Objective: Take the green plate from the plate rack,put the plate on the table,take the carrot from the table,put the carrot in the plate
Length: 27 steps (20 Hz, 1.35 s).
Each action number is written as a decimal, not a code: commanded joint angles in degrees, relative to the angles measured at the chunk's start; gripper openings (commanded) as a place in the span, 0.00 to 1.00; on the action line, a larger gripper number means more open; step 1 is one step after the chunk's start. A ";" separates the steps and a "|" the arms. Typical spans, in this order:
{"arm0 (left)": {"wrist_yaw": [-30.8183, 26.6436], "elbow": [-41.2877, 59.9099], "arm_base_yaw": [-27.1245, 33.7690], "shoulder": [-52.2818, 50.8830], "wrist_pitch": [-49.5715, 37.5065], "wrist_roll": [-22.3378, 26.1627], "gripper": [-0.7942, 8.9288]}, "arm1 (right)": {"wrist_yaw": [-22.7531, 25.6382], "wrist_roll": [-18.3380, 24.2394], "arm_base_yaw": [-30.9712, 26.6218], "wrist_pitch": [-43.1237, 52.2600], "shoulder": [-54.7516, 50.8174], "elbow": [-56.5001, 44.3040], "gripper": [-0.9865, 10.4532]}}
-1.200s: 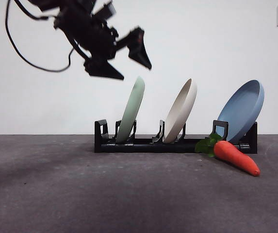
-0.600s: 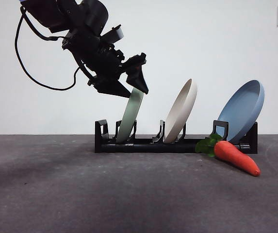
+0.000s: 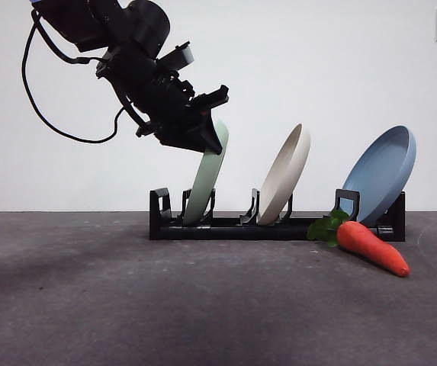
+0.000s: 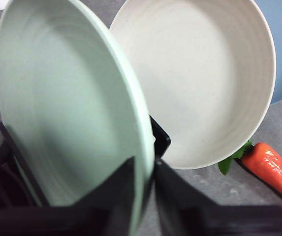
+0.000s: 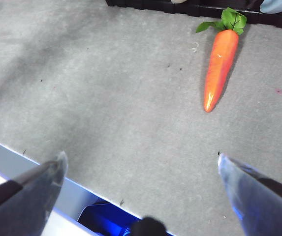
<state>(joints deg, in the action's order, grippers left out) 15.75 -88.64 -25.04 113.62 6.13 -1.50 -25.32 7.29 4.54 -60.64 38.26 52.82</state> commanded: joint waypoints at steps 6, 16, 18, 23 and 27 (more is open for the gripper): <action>2.75 -1.53 0.04 -0.74 0.44 -0.04 0.07 | 0.09 -0.15 0.09 0.09 -0.02 0.13 0.66; 2.56 -3.80 -0.59 -17.11 11.39 2.75 0.07 | 0.09 -0.15 0.09 0.13 -0.02 0.13 0.66; 1.42 -3.80 -1.92 -21.84 18.95 7.02 0.07 | 0.09 -0.17 0.09 0.13 -0.02 0.13 0.66; -18.32 -3.80 -10.78 -31.61 37.40 20.13 0.07 | 0.09 -0.39 0.09 0.13 -0.02 0.13 0.66; -25.20 -2.91 -18.64 -31.95 47.71 22.27 0.08 | 0.09 -0.50 0.09 0.13 -0.02 0.13 0.66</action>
<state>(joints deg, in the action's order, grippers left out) -9.50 -92.01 -43.24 81.28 54.46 18.79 -25.32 7.22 4.54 -60.64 38.28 52.82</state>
